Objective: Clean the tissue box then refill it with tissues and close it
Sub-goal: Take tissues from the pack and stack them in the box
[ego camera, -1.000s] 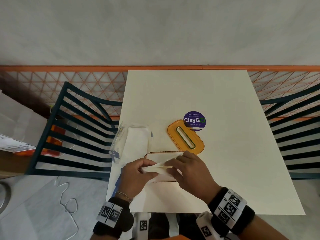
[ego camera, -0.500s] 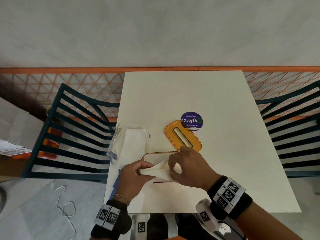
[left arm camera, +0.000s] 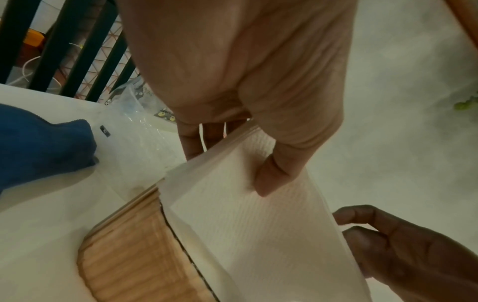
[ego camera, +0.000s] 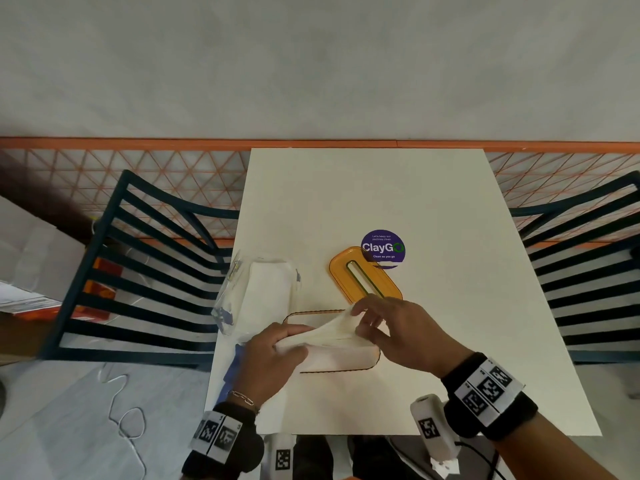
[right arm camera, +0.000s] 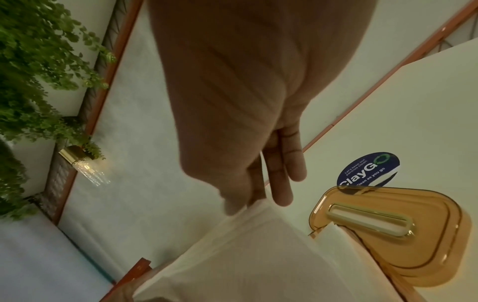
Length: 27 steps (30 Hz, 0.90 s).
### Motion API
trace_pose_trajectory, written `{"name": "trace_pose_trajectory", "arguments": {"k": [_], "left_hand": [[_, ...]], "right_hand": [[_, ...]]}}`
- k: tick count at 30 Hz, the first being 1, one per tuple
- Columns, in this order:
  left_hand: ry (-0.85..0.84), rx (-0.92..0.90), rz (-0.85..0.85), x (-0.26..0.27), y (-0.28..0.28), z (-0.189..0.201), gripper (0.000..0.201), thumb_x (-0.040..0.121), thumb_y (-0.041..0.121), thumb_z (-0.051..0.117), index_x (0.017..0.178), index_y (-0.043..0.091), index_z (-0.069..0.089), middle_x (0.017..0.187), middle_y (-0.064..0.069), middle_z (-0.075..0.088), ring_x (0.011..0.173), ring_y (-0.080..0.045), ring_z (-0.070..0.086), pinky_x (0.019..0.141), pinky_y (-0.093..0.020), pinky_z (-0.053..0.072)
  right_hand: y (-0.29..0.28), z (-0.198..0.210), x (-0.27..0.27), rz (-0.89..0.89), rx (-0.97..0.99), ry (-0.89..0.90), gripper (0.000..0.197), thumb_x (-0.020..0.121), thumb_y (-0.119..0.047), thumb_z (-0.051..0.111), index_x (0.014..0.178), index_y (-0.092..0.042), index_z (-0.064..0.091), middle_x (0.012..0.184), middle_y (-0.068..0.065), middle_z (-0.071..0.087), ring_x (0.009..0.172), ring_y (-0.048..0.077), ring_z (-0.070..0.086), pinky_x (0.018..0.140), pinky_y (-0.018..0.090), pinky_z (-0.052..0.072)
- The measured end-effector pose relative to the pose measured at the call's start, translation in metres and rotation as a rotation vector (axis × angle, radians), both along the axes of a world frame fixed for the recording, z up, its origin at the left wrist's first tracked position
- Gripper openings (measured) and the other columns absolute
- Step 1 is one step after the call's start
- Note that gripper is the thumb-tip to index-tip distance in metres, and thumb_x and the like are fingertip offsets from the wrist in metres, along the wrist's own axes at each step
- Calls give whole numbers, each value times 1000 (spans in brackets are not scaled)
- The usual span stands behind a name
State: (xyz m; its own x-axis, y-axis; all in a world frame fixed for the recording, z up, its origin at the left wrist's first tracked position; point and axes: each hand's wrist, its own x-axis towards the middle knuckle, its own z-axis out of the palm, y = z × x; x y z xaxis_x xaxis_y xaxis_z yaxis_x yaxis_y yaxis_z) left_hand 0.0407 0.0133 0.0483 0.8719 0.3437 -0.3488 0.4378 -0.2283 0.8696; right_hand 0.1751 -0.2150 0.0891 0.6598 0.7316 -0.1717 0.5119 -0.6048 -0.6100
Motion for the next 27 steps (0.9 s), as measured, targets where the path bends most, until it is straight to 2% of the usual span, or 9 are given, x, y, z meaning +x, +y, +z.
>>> {"name": "trace_pose_trajectory", "arguments": {"k": [3,5,8,10,14,19,21,23,27], "left_hand": [[11,-44,55,5,-2,-2,30,84,8,73,97,34,80,102,16,74,96,3,65,69,-2,47],[12,-34,54,9,-4,0,27,85,8,72,95,32,81,100,16,73,96,1,65,68,-2,46],[-37,-30,43,11,-4,-2,28,83,3,75,90,28,83,92,18,74,94,3,66,72,-2,46],[-64,-22,24,11,-3,-3,28,82,1,75,89,27,83,90,20,73,95,-2,68,74,-4,48],[-95,-4,2,12,-1,-1,29,83,-2,74,87,25,82,93,17,76,98,-7,69,77,-8,50],[-72,-78,-80,15,0,13,30,87,-1,69,90,25,84,96,14,80,102,-7,71,85,-12,51],[-58,-92,-120,17,-1,18,26,87,5,70,91,27,84,95,14,80,101,-11,71,86,-16,52],[-47,-116,-112,20,-1,21,21,81,15,69,89,30,83,95,11,80,99,-16,72,89,-24,53],[35,-265,2,19,4,17,24,81,16,71,101,27,81,103,2,80,104,-22,71,97,-43,56]], "right_hand": [[4,7,-6,44,-64,-3,83,71,-80,66,142,-44,42,104,-21,71,95,2,60,86,22,48],[13,5,-9,86,-122,-104,101,63,-85,68,148,-41,36,106,-20,71,97,5,59,88,22,43],[26,-8,-11,99,-162,-245,82,71,-64,79,143,-38,47,99,-16,74,94,11,61,93,28,47],[29,-15,-8,94,-152,-312,57,73,-51,83,125,-36,65,91,-14,76,87,12,62,88,33,53],[26,-16,0,57,-132,-306,36,71,-56,81,99,-35,76,81,-15,71,80,11,56,77,34,52],[23,-6,-1,51,-57,-323,45,64,-73,69,97,-42,74,124,-13,60,116,15,49,96,32,43],[26,-1,-3,116,-10,-256,41,70,-70,68,98,-41,75,125,-16,64,116,11,51,97,32,43],[30,3,-3,157,21,-133,31,78,-59,74,99,-36,77,104,-17,73,96,7,59,86,30,48],[26,9,2,-32,117,241,27,77,-51,83,89,-26,80,80,-9,75,73,11,66,66,31,52]]}}
